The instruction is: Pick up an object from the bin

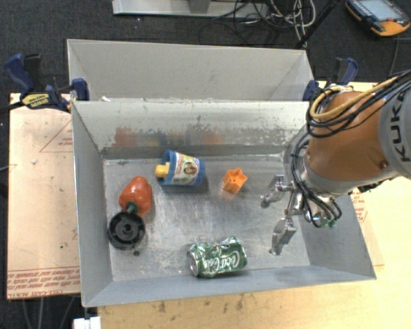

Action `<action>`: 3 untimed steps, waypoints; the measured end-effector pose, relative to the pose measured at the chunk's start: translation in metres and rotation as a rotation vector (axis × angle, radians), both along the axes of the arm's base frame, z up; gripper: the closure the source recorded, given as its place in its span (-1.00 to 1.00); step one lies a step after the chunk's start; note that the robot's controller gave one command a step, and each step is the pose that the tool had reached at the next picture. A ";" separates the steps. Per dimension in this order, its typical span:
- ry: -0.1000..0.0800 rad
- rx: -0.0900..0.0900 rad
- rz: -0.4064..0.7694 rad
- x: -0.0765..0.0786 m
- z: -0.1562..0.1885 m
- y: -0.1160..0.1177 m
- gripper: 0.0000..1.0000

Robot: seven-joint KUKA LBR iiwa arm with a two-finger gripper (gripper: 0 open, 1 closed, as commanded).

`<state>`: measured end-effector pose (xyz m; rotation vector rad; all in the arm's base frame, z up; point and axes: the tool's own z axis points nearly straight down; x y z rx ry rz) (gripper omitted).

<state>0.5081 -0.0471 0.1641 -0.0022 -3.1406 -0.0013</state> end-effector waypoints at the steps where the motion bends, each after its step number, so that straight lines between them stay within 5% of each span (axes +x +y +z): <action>1: -0.001 0.000 0.001 0.000 0.000 0.000 -1.00; 3: -0.004 0.000 0.102 0.027 -0.014 0.041 -1.00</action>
Offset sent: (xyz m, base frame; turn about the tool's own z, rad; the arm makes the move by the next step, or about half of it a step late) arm 0.0366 0.0586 -0.0199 -0.1463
